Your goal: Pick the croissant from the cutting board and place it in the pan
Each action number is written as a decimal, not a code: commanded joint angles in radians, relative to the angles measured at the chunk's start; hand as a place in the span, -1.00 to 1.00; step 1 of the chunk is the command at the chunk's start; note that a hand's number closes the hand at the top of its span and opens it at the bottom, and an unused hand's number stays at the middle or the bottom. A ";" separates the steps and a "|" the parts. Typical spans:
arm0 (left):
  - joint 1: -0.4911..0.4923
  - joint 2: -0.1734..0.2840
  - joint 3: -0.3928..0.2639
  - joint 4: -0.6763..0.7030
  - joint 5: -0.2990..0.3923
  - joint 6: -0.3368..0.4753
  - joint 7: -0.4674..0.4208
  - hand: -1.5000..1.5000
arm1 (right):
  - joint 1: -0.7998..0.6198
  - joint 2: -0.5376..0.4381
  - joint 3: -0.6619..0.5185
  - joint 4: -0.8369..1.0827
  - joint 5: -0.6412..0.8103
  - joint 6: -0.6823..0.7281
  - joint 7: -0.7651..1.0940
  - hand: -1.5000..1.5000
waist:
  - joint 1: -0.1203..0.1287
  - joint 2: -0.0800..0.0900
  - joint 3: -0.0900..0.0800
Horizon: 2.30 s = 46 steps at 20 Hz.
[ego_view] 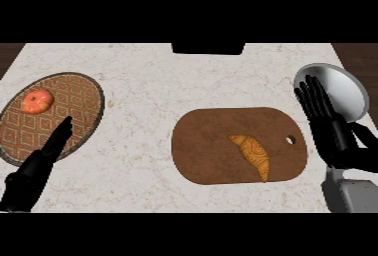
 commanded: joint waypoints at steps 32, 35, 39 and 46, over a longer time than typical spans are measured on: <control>-0.170 -0.351 -0.069 0.064 0.020 0.005 -0.140 0.00 | -0.537 -0.464 0.585 0.180 0.651 0.552 -0.365 -1.00 | 0.017 0.001 0.036; -0.127 -0.393 -0.084 0.066 0.013 0.017 -0.193 0.00 | -0.517 -0.449 0.674 0.179 0.765 0.488 -0.366 -1.00 | 0.017 0.001 0.036; -0.175 -0.410 -0.061 0.131 0.007 0.010 -0.191 0.00 | -0.478 -0.412 0.758 0.097 0.887 0.432 -0.282 -1.00 | -0.004 -0.002 0.036; -0.177 -0.416 -0.051 0.033 -0.025 0.002 -0.084 0.00 | -0.485 -0.266 0.718 0.296 1.037 0.408 -0.307 -1.00 | 0.006 -0.002 0.036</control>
